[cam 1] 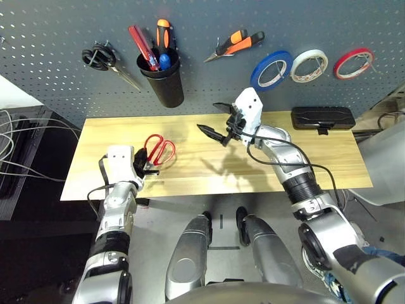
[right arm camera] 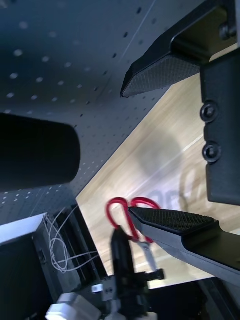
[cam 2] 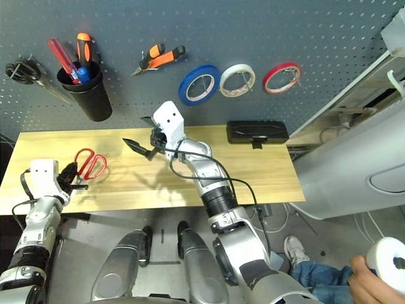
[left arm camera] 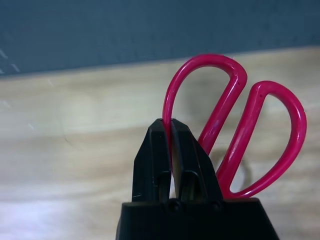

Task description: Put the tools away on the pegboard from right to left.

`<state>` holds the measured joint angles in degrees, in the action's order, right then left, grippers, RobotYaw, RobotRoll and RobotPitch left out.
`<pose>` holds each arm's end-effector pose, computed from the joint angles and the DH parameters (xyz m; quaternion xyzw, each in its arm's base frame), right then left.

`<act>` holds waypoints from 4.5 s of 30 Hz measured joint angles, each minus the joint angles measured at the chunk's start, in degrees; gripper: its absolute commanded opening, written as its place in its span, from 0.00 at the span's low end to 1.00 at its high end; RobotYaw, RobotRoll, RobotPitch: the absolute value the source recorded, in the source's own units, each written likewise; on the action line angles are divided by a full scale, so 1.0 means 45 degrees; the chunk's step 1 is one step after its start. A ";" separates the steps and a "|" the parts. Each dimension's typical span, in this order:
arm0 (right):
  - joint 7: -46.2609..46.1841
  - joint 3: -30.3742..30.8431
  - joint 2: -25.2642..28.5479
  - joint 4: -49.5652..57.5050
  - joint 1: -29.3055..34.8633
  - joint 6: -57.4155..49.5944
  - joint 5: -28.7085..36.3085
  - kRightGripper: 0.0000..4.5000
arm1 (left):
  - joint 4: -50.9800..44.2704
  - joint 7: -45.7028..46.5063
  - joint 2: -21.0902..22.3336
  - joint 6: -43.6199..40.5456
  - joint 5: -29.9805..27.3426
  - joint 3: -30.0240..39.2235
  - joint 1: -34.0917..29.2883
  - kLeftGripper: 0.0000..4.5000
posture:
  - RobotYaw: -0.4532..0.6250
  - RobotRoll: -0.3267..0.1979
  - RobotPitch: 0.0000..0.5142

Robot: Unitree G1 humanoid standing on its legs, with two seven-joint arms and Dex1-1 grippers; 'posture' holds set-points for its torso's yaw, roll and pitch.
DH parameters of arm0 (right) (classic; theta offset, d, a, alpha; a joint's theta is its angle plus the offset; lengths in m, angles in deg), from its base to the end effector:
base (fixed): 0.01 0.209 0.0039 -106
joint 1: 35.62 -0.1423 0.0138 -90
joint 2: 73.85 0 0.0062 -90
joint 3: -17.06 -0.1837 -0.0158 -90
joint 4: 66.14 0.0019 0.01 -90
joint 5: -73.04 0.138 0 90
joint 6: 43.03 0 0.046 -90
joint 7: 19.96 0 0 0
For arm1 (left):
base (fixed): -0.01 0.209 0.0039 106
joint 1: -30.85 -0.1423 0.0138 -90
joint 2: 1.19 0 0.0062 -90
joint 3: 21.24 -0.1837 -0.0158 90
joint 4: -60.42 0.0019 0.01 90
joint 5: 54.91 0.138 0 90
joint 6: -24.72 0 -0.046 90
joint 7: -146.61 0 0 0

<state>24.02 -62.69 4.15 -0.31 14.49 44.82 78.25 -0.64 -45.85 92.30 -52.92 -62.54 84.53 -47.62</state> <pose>0.3140 -0.0868 0.1339 -0.0875 -0.0723 0.5104 0.8524 0.2253 0.2744 0.0350 0.0687 0.0157 0.0515 0.9962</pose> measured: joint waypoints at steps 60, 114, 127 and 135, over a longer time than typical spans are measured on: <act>-0.0455 -0.0135 -0.0691 0.1656 -0.1228 -0.0817 0.1299 1.00 | 0.0517 0.0262 0.2231 0.1396 -0.0690 0.1222 0.4406 0.00 | 0.54 0.62 0.43; -0.6538 -0.4464 0.2351 -0.6542 -0.0160 0.2280 0.0476 1.00 | 0.4158 0.0116 0.0142 0.0749 0.1355 -0.1852 0.3705 0.99 | 0.45 0.62 0.49; -0.6296 -0.4868 0.3582 -0.7993 -0.0826 0.2655 0.0589 1.00 | 0.4587 0.0600 -0.0375 0.0964 0.1779 -0.2269 0.4345 0.99 | 0.42 0.62 0.45; -0.6038 -0.4974 0.3623 -0.8651 -0.1364 0.2943 0.0588 1.00 | 0.4668 0.0852 -0.0355 0.1081 0.1793 -0.2245 0.4580 0.99 | 0.44 0.62 0.44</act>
<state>-3.15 -85.07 20.45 -39.24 8.36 58.07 80.90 20.37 -42.02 90.70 -48.06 -54.47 74.43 -27.01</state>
